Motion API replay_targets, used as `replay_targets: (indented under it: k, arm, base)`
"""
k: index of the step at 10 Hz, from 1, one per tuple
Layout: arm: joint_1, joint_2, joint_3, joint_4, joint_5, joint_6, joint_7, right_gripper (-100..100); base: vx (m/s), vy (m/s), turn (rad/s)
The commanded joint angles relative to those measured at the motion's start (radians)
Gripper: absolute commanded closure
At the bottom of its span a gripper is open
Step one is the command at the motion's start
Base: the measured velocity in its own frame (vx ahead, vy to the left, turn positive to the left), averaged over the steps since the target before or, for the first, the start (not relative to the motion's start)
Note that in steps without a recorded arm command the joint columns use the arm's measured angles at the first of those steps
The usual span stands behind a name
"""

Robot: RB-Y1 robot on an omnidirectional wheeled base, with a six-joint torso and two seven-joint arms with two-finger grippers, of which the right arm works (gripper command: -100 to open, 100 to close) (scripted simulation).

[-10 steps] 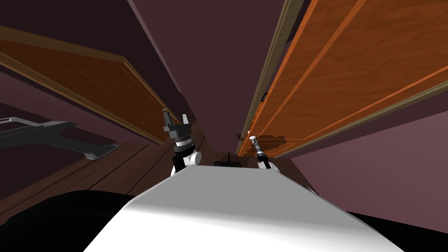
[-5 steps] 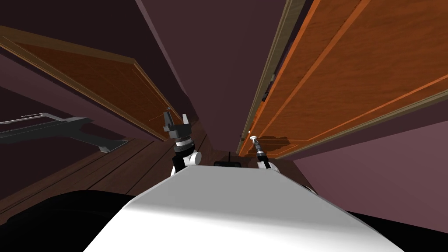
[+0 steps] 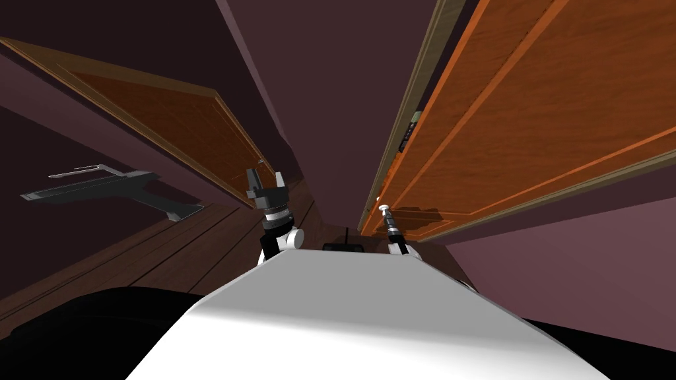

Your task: Pull the door open

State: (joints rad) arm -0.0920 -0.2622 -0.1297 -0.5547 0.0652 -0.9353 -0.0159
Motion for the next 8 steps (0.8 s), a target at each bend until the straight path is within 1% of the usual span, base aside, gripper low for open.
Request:
replay_targets:
  k: [1, 2, 3, 4, 5, 6, 7, 8]
  arm:
    - [-0.012, 0.006, 0.006, 0.011, -0.020, -0.006, -0.050, 100]
    - [-0.012, 0.006, 0.006, 0.011, -0.020, -0.006, -0.068, 100]
    - [-0.014, 0.006, 0.006, 0.014, -0.036, -0.004, -0.102, 100]
    - [-0.014, 0.006, 0.006, 0.014, -0.036, -0.004, -0.110, 100]
    - [-0.017, 0.006, 0.006, 0.017, -0.051, -0.002, -0.148, 100]
    - [-0.017, 0.006, 0.006, 0.017, -0.051, -0.002, -0.151, 100]
    - [-0.019, 0.006, 0.006, 0.020, -0.066, 0.000, -0.192, 100]
    - [-0.022, 0.005, 0.006, 0.024, -0.081, 0.002, -0.216, 100]
  base:
    - [-0.082, -0.033, 0.177]
    - [-0.062, -0.034, 0.076]
    - [-0.052, -0.031, 0.080]
    - [-0.039, -0.021, 0.062]
    - [-0.046, -0.021, 0.120]
    - [-0.043, -0.022, 0.065]
    - [-0.050, -0.024, 0.100]
    - [-0.085, -0.038, 0.173]
